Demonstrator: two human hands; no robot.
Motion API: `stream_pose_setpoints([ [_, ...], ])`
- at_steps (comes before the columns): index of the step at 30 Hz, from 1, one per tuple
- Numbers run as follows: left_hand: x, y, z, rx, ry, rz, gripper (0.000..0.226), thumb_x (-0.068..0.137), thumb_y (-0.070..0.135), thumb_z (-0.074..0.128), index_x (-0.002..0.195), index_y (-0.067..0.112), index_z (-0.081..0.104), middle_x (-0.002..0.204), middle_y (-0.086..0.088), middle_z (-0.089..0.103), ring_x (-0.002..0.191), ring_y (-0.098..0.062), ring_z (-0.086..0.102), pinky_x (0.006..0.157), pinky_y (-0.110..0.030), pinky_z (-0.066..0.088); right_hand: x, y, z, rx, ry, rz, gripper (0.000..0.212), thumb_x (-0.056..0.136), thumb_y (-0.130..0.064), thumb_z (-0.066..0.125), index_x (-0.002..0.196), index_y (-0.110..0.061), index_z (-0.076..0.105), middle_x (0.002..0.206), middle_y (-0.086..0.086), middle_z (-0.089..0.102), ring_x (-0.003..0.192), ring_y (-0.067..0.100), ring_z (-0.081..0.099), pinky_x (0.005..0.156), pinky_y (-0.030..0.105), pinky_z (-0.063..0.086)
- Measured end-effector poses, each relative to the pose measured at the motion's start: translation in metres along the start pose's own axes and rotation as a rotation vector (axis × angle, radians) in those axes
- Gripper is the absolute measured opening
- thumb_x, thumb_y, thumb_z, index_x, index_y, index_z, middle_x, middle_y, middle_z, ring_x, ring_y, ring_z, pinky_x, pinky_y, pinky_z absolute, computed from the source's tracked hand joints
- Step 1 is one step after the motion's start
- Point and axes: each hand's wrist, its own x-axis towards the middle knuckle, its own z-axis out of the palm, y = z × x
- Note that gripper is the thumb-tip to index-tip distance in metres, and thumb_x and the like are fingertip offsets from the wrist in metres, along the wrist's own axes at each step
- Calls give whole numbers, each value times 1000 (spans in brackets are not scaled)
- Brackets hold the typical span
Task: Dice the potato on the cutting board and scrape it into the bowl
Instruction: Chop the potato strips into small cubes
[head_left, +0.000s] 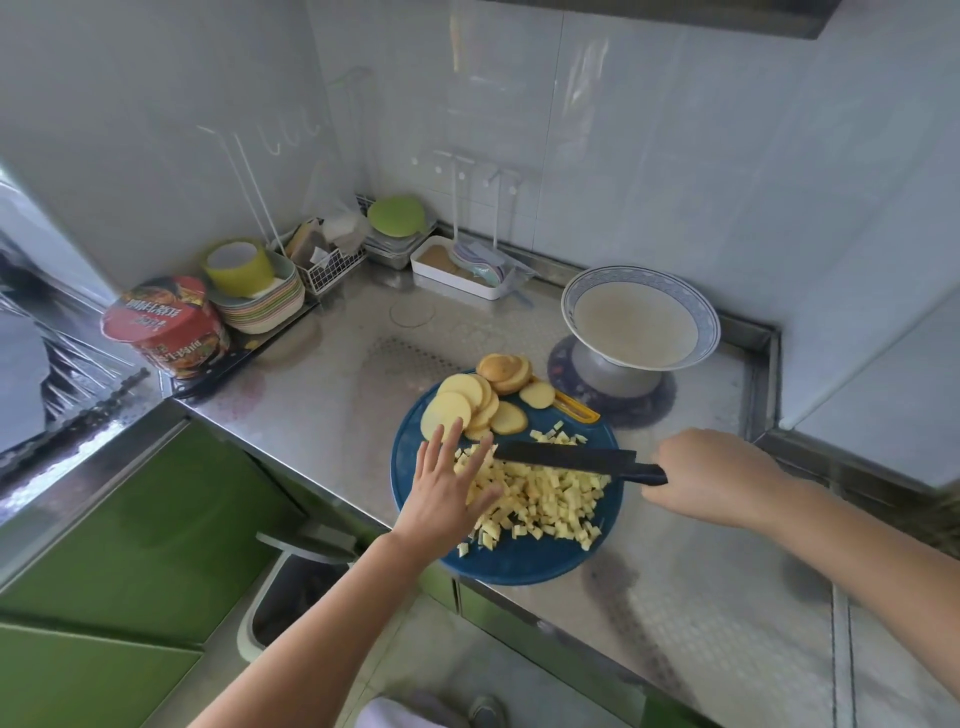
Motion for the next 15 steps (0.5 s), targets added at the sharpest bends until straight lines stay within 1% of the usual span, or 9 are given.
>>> stream_pose_setpoints([
  [1, -1, -2, -1, -65, 35, -19, 68, 90, 66, 12, 151, 37, 16, 160, -3, -6, 145, -24, -17, 116, -42, -8, 0, 3, 1, 67, -7, 16, 38, 93, -38, 52, 62, -20, 41, 64, -2, 44, 54, 11, 41, 47, 25, 26],
  [3, -1, -6, -3, -207, 154, -83, 47, 100, 43, 34, 145, 29, 41, 159, -8, 13, 148, -29, 0, 118, -46, 11, 2, 5, 5, 245, -31, 43, 41, 92, -36, 57, 58, -18, 42, 59, -2, 44, 49, 10, 39, 47, 25, 25],
  [5, -1, -10, -6, -313, 264, -179, 35, 99, 21, 49, 134, 21, 56, 155, -9, 27, 145, -29, 18, 114, -41, 23, 4, 4, 13, 476, -105, 58, 45, 92, -36, 62, 58, -15, 40, 52, -3, 40, 40, 9, 36, 42, 22, 24],
  [6, -1, -13, -7, -361, 294, -223, 36, 98, 13, 50, 133, 19, 57, 154, -9, 29, 141, -29, 28, 111, -37, 29, 4, 2, 18, 617, -168, 60, 46, 92, -37, 64, 60, -15, 40, 48, -3, 39, 35, 9, 33, 40, 21, 25],
  [7, -2, -15, -8, -403, 297, -263, 41, 98, 8, 49, 136, 19, 54, 155, -7, 27, 135, -27, 38, 105, -32, 35, 5, -1, 24, 769, -243, 62, 47, 93, -40, 64, 61, -15, 40, 45, -4, 38, 33, 10, 31, 38, 20, 26],
  [8, -3, -16, -9, -442, 274, -299, 47, 97, 4, 47, 142, 21, 46, 156, -4, 25, 130, -24, 45, 99, -25, 37, 6, -4, 30, 905, -314, 62, 48, 93, -43, 64, 61, -16, 40, 43, -4, 37, 33, 10, 30, 38, 19, 27],
  [10, -3, -18, -8, -515, 220, -331, 54, 97, 1, 43, 147, 22, 37, 155, -1, 25, 128, -21, 47, 96, -22, 36, 7, -14, 40, 1065, -402, 48, 52, 90, -53, 62, 58, -18, 40, 45, -4, 36, 35, 10, 29, 39, 20, 29],
  [13, 1, -19, -5, -713, 199, -398, 52, 95, -3, 42, 143, 18, 41, 149, -6, 39, 133, -18, 43, 101, -26, 40, 10, -32, 53, 1166, -451, 28, 54, 89, -57, 60, 56, -19, 40, 46, -4, 35, 35, 10, 29, 39, 20, 29],
  [15, 0, -18, -3, -805, 208, -439, 49, 96, -3, 41, 141, 17, 44, 145, -5, 44, 132, -15, 44, 98, -26, 43, 9, -42, 61, 1196, -473, 8, 54, 89, -57, 59, 56, -20, 40, 46, -4, 34, 35, 10, 29, 40, 21, 29],
])
